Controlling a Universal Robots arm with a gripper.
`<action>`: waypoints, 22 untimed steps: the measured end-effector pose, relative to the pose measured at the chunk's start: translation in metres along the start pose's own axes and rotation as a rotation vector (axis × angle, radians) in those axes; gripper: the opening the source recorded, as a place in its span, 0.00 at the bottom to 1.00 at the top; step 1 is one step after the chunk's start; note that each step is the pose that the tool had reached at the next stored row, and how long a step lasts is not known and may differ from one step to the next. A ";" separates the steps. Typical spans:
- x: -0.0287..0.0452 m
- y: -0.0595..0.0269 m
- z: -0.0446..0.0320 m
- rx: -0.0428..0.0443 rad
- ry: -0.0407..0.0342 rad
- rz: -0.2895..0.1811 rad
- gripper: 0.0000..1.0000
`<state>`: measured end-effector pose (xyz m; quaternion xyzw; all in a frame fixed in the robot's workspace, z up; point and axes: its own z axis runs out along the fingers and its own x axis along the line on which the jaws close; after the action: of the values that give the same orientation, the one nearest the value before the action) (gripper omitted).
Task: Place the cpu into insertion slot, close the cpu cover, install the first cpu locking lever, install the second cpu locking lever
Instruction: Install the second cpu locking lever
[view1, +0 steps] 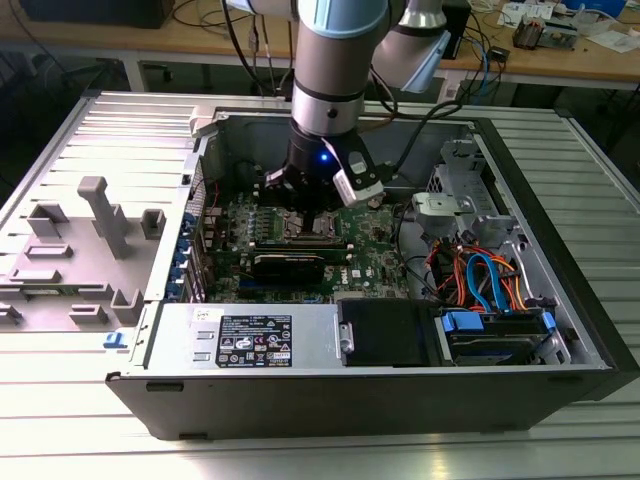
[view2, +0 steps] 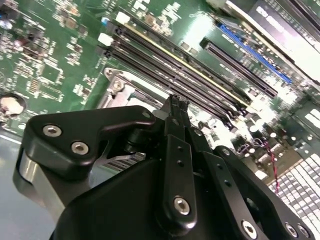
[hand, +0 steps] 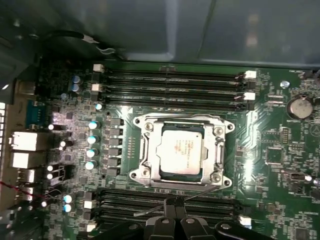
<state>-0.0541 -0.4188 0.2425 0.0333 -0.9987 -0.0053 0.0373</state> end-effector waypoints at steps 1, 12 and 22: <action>0.0004 -0.0001 0.0002 -0.0009 0.0142 -0.002 0.11; 0.0020 -0.0004 0.0014 -0.0042 0.0483 -0.008 0.11; 0.0030 -0.0033 0.0005 -0.0231 0.0510 -0.010 0.11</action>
<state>-0.0570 -0.4223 0.2422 0.0382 -0.9971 -0.0162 0.0630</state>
